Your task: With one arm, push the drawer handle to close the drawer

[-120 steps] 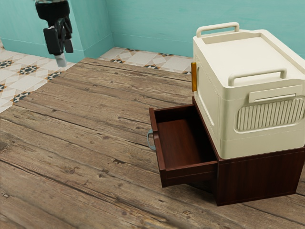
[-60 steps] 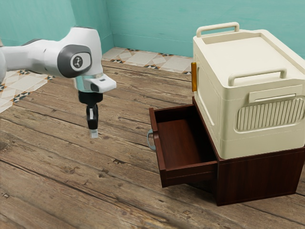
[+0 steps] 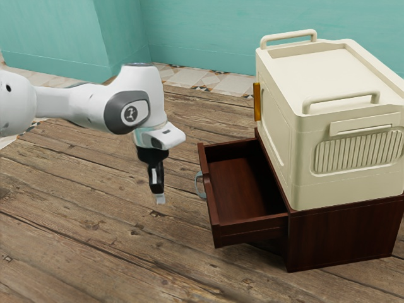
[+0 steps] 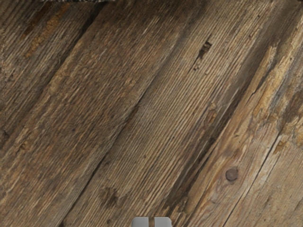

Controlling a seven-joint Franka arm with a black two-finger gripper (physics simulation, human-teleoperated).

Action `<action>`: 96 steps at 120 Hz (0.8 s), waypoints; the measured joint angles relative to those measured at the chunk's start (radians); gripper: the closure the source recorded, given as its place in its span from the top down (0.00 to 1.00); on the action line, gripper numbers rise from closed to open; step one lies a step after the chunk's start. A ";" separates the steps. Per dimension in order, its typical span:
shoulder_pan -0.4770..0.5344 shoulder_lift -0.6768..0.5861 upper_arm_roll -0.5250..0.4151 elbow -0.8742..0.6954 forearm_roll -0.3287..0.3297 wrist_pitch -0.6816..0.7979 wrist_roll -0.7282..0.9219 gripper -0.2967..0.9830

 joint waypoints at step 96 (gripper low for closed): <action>-0.110 0.123 -0.007 0.122 0.069 0.135 -0.090 0.15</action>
